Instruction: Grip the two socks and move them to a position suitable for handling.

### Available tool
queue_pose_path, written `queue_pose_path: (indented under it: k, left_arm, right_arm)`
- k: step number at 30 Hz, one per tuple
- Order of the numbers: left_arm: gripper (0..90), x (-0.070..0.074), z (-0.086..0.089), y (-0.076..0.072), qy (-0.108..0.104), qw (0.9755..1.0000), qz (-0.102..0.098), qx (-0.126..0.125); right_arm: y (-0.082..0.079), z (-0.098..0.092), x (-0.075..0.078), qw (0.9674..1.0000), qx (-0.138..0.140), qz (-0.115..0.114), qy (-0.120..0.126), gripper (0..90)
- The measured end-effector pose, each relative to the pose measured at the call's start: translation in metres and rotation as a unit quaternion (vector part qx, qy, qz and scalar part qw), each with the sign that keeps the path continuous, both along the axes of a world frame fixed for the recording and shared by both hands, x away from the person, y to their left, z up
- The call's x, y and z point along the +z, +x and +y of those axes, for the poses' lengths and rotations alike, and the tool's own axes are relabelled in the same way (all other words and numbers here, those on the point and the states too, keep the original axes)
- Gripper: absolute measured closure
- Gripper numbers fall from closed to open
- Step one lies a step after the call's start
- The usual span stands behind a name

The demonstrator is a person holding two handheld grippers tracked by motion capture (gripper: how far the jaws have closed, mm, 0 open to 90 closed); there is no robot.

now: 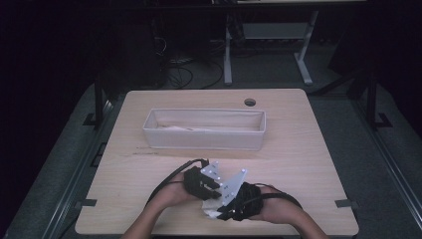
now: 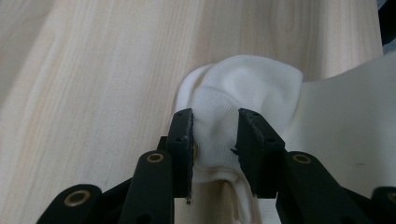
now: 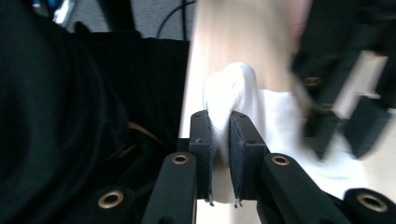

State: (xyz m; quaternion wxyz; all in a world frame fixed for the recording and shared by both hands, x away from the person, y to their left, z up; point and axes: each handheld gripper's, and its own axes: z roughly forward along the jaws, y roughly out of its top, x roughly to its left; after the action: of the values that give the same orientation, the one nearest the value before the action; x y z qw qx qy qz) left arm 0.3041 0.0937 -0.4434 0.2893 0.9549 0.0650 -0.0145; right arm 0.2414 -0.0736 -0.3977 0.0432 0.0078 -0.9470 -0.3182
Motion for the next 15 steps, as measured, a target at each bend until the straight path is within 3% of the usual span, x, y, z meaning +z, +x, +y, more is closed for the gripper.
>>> queue_pose_path:
  k: [6,10,15]
  left_arm:
    - [66.5,0.007,0.009,0.004,-0.019,0.9996,-0.012,0.02]
    - [66.6,0.006,0.01,0.007,-0.014,0.9996,-0.004,0.024]
    - [66.5,0.001,0.005,0.004,-0.006,0.9999,0.006,0.01]
  right_arm:
    - [0.012,0.001,-0.001,0.9999,-0.011,-0.005,-0.008,80.2]
    - [0.013,0.002,-0.002,0.9998,-0.015,-0.005,-0.011,80.3]
    - [0.012,0.001,0.005,0.9999,-0.014,-0.006,-0.003,80.3]
